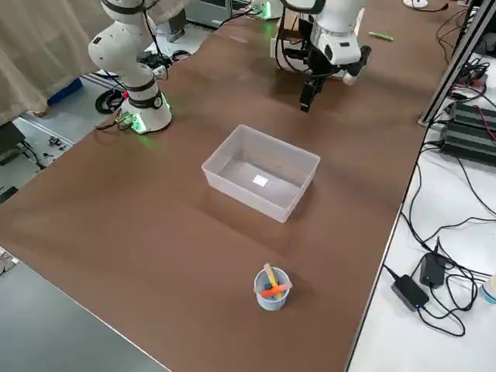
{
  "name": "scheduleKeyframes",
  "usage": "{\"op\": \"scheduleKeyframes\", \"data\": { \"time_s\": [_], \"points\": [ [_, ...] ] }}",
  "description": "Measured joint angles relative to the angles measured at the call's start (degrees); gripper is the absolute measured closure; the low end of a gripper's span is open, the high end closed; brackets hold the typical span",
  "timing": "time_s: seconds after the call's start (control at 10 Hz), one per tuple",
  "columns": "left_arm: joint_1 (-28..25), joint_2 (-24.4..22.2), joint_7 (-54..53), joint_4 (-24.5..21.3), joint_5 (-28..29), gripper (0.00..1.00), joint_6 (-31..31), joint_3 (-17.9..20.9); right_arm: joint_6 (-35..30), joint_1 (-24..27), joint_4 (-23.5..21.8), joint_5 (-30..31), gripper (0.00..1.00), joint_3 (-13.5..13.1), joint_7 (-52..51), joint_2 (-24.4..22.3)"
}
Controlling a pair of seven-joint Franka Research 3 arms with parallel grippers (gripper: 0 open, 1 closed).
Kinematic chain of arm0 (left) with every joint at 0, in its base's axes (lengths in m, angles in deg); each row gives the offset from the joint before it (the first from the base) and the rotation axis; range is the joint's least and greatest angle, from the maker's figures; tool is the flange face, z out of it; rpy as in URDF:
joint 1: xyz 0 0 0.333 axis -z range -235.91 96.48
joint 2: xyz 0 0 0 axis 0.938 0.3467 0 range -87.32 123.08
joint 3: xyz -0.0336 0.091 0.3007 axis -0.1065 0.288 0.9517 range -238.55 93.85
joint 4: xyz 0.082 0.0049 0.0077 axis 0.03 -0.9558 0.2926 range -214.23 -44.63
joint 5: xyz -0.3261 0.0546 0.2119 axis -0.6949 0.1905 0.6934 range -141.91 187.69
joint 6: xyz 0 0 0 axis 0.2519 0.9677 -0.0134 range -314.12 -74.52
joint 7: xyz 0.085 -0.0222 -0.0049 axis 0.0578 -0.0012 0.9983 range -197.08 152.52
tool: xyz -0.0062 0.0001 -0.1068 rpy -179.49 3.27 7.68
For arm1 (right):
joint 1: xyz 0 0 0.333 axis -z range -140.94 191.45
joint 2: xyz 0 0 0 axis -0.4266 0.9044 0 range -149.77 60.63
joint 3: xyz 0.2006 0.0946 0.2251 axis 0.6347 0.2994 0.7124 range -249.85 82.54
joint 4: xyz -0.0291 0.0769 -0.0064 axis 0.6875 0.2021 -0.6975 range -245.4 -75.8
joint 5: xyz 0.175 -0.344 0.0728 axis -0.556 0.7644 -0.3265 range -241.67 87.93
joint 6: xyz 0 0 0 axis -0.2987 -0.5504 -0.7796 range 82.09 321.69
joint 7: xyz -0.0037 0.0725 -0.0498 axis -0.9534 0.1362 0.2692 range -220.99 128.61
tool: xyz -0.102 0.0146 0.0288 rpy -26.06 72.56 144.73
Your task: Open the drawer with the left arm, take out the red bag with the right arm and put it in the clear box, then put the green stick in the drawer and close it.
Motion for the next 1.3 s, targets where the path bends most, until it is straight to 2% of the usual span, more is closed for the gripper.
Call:
{"op": "scheduleKeyframes", "data": {
  "time_s": [0.2,0.3,0.5,0.8,0.9,1.0,1.2,1.3],
  "points": [
    [0.4,0.6,0.6,-0.1,0.0,0.89,-3.9,0.0,0.1,-0.1,0.1,-0.6,0.0,0.1,10.5,0.2],
    [0.4,0.7,0.3,-0.1,0.0,0.89,-4.5,0.0,0.0,-0.1,0.2,-3.0,0.0,0.0,14.2,0.2],
    [0.4,0.8,1.8,0.0,-0.1,0.65,-7.7,-0.3,-0.1,0.3,0.2,-8.3,0.0,-0.3,16.9,0.2],
    [0.4,0.3,2.0,1.3,-0.1,0.2,-8.1,-0.5,-0.5,-0.1,0.2,-9.6,0.0,-0.1,30.8,0.2],
    [0.2,-1.1,2.0,1.6,-0.1,0.05,-5.4,-0.4,-0.6,-1.0,0.2,-9.6,0.0,0.0,33.5,0.2],
    [0.0,-3.3,2.0,1.7,-0.1,0.0,0.3,-0.2,-0.8,-2.0,0.2,-9.6,0.0,0.1,34.4,0.2],
    [-3.3,-9.0,-0.6,1.6,-0.1,0.0,11.4,0.3,-1.1,-3.9,0.2,-9.7,0.0,0.1,35.6,0.2],
    [-6.8,-11.4,-3.0,1.2,-0.1,0.0,13.4,0.3,-1.5,-4.9,0.2,-9.9,0.0,0.2,38.4,0.2]
  ]
}}
